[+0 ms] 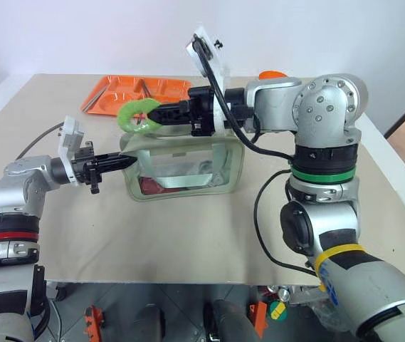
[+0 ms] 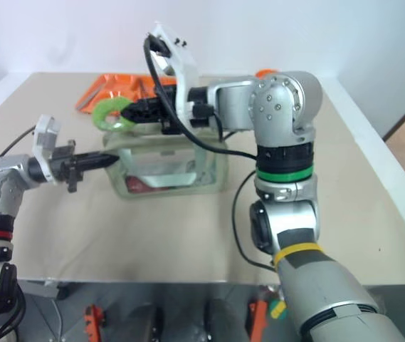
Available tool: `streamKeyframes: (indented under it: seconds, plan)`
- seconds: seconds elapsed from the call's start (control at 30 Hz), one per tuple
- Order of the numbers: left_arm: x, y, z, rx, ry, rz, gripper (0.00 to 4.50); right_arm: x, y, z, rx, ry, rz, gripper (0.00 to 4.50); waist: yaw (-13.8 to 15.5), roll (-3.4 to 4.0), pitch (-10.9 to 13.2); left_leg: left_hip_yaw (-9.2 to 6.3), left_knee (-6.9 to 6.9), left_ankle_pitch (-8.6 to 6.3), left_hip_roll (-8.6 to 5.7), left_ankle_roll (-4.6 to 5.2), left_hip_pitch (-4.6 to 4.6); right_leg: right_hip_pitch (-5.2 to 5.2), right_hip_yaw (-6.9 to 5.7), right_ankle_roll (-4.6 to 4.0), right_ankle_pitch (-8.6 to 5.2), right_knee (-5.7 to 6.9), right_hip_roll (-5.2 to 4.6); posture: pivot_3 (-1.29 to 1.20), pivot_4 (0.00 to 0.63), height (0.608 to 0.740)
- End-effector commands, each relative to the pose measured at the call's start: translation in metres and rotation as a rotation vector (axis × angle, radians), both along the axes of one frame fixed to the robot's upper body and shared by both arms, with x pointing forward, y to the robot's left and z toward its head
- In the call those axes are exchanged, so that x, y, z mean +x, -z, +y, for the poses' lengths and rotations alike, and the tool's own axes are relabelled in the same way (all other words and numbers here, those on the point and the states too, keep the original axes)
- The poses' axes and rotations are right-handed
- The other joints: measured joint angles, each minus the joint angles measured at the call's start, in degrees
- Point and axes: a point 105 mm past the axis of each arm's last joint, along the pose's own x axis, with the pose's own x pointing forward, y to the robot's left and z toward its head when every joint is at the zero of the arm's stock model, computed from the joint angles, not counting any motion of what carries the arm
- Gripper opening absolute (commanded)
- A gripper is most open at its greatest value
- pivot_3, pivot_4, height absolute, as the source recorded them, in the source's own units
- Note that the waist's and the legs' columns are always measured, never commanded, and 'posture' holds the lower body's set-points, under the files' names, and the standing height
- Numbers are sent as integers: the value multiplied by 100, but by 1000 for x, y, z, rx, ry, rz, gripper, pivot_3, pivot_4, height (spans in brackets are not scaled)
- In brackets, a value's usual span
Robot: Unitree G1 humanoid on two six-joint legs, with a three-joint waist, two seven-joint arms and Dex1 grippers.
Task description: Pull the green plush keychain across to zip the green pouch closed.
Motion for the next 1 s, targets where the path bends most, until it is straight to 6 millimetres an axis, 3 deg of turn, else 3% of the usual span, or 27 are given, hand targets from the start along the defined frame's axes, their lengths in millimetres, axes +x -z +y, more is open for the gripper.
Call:
streamKeyframes:
  seconds: [0.03,0.17,0.37,0.63,0.87,1.0]
  plan:
    - [-3,0,3,10,-8,-4,0,-7,-10,-10,16,-46,-81,7,-5,0,0,3,-3,0,0,0,0,-1,1,1,0,-1,0,0,150,740]
    - [-6,1,7,11,-20,-2,0,5,-16,-22,8,-15,-91,7,-23,0,0,6,-10,0,2,0,4,-3,3,0,0,-3,3,0,150,740]
    - [-8,1,9,9,-34,0,0,15,-27,-26,-3,-6,-146,7,-28,1,0,3,-23,2,6,4,7,-6,2,-5,-3,-3,10,0,150,740]
    - [-10,1,10,6,-42,2,0,4,-37,-31,-51,-91,-240,7,-24,1,1,7,-29,2,3,3,5,-7,2,-5,-3,-15,4,0,150,740]
    - [-11,1,10,3,-45,7,0,3,-13,-56,-308,-138,-475,7,-10,1,1,4,-34,2,4,3,2,-5,-3,11,-12,-31,4,0,150,740]
    - [-11,-1,10,-21,-48,10,0,8,-13,-62,-338,-137,-525,7,-21,2,1,10,-34,2,4,3,4,-7,4,31,-23,-30,5,0,150,740]
